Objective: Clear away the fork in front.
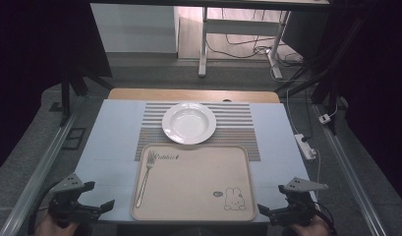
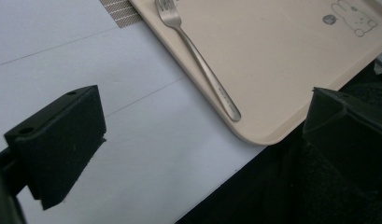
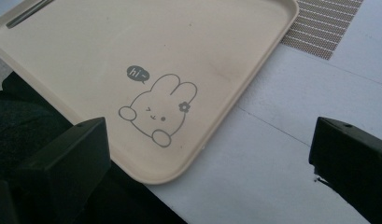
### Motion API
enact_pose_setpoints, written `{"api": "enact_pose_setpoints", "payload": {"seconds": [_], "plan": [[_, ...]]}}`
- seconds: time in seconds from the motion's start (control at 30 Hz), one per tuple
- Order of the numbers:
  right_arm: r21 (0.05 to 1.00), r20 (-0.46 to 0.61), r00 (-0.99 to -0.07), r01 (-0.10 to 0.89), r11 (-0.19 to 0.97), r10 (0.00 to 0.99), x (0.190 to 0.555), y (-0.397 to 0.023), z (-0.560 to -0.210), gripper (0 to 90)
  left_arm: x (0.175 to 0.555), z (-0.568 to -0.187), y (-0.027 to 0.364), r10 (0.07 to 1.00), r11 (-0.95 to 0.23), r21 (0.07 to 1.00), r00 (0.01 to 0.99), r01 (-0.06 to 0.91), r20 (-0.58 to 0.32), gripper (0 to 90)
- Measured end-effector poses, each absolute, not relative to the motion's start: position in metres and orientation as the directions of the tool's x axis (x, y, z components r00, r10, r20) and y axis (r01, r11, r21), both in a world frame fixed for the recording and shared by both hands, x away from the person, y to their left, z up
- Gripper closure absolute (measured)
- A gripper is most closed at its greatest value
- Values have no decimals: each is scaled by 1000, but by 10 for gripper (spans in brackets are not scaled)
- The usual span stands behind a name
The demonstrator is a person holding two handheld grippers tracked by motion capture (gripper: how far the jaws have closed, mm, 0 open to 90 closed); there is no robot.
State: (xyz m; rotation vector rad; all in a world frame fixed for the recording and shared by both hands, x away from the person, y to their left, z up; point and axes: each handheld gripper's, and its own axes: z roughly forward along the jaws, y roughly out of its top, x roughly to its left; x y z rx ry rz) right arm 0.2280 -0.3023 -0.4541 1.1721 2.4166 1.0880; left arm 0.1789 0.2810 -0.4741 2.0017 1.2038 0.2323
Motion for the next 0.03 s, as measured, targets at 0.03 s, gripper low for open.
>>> {"api": "enact_pose_setpoints", "payload": {"seconds": [0.03], "plan": [[714,97,-648,574,401,756,228,-302,-454,0,180,-474,281,814,-248,693,533,677,-229,0]]}}
